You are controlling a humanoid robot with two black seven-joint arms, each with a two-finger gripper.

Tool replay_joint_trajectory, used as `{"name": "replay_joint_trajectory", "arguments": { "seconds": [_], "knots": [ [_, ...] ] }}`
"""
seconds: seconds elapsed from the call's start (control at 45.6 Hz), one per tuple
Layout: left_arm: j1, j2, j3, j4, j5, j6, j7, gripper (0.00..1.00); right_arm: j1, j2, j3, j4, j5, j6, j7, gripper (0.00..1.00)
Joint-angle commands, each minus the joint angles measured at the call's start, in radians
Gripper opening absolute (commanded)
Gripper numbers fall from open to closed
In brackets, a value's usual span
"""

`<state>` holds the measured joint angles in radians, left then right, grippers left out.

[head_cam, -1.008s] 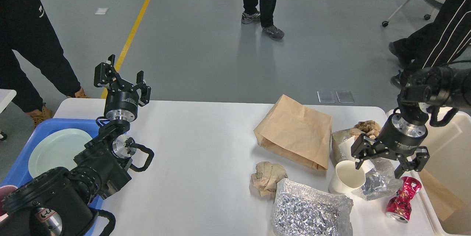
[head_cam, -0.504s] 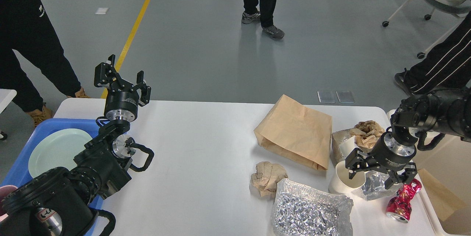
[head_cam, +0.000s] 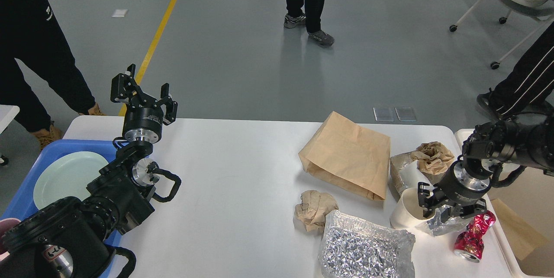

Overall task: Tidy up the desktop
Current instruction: 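Lower the right gripper onto the white paper cup and close, then lift the paper cup and carry it toward the white bin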

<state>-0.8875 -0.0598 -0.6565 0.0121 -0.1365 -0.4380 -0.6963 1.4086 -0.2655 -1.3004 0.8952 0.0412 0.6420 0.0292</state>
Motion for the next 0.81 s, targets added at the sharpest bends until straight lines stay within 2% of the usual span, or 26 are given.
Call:
{"name": "replay_joint_trajectory", "arguments": {
  "seconds": [0.0, 0.35, 0.591, 0.789],
  "knots": [
    [0.001, 0.0, 0.0, 0.0, 0.0, 0.001, 0.0, 0.96, 0.009, 0.0, 0.003, -0.001, 0.002, -0.018, 0.0, 0.0],
    [0.001, 0.0, 0.0, 0.0, 0.0, 0.001, 0.0, 0.96, 0.079, -0.073, 0.093, 0.051, 0.0, -0.008, 0.001, 0.0],
    [-0.001, 0.0, 0.0, 0.0, 0.0, 0.001, 0.0, 0.96, 0.285, -0.173, 0.107, 0.169, -0.004, 0.001, 0.003, 0.0],
    [-0.001, 0.0, 0.0, -0.001, 0.0, 0.001, 0.0, 0.96, 0.49, -0.276, 0.101, 0.169, -0.004, 0.05, 0.003, 0.0]
  ]
}}
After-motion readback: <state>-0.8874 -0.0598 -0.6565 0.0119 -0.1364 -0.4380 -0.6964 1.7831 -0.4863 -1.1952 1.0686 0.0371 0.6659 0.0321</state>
